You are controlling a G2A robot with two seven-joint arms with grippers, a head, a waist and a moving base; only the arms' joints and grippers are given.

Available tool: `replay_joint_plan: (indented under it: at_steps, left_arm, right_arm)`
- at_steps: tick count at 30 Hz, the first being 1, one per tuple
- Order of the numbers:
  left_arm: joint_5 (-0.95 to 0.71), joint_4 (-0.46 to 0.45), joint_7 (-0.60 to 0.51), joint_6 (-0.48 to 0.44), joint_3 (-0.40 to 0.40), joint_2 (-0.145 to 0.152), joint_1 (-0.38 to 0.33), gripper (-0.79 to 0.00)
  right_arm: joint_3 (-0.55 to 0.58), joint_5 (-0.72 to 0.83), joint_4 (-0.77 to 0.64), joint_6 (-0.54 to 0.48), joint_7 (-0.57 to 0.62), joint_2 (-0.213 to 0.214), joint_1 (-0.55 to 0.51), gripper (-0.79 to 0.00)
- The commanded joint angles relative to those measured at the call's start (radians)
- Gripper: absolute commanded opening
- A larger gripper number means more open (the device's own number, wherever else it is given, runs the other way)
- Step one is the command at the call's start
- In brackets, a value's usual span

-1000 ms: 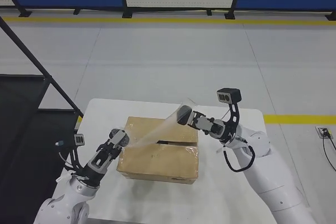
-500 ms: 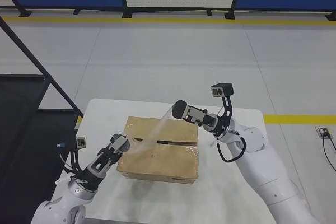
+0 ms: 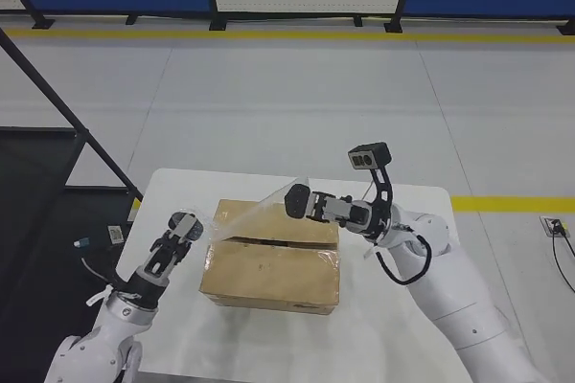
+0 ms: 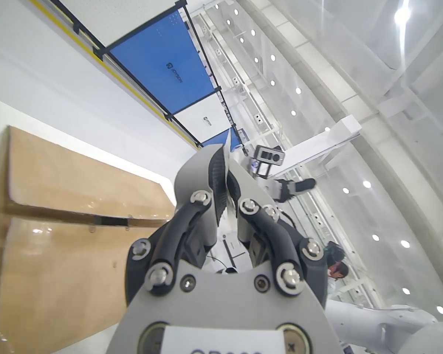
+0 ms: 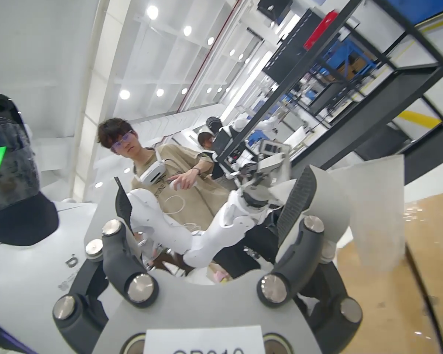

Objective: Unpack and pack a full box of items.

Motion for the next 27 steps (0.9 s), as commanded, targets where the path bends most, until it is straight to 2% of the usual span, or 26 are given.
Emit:
replay_joint_plan:
  at_steps: [1,5,10,14,18,23,27]
  left_arm:
    - [0.06,0.021,0.047,-0.009,-0.006,0.0,-0.021,-0.785]
    - [0.27,0.056,0.15,-0.06,-0.035,0.003,-0.07,-0.785]
    - [0.445,0.091,0.246,-0.127,-0.034,0.005,-0.13,-0.785]
    - [0.437,0.091,0.254,-0.139,-0.016,0.004,-0.156,-0.785]
    - [0.329,0.057,0.253,-0.135,0.006,0.0,-0.155,-0.785]
    - [0.225,0.01,0.287,-0.149,0.024,-0.006,-0.14,-0.785]
    - [0.178,-0.005,0.306,-0.154,0.033,-0.01,-0.127,-0.785]
  right_arm:
    - [0.021,0.047,-0.02,0.059,0.055,0.009,-0.007,0.0]
    - [0.051,0.035,-0.021,0.091,0.086,0.021,-0.021,0.0]
    - [0.044,-0.046,0.0,0.085,0.08,0.029,-0.027,0.0]
    - [0.007,-0.118,0.06,0.051,0.04,0.023,-0.017,0.0]
    - [-0.041,-0.134,0.119,0.177,-0.023,0.008,0.017,0.0]
    - [-0.072,-0.113,0.223,0.368,-0.016,-0.004,0.073,0.0]
    - [-0.07,-0.119,0.28,0.38,-0.013,-0.007,0.098,0.0]
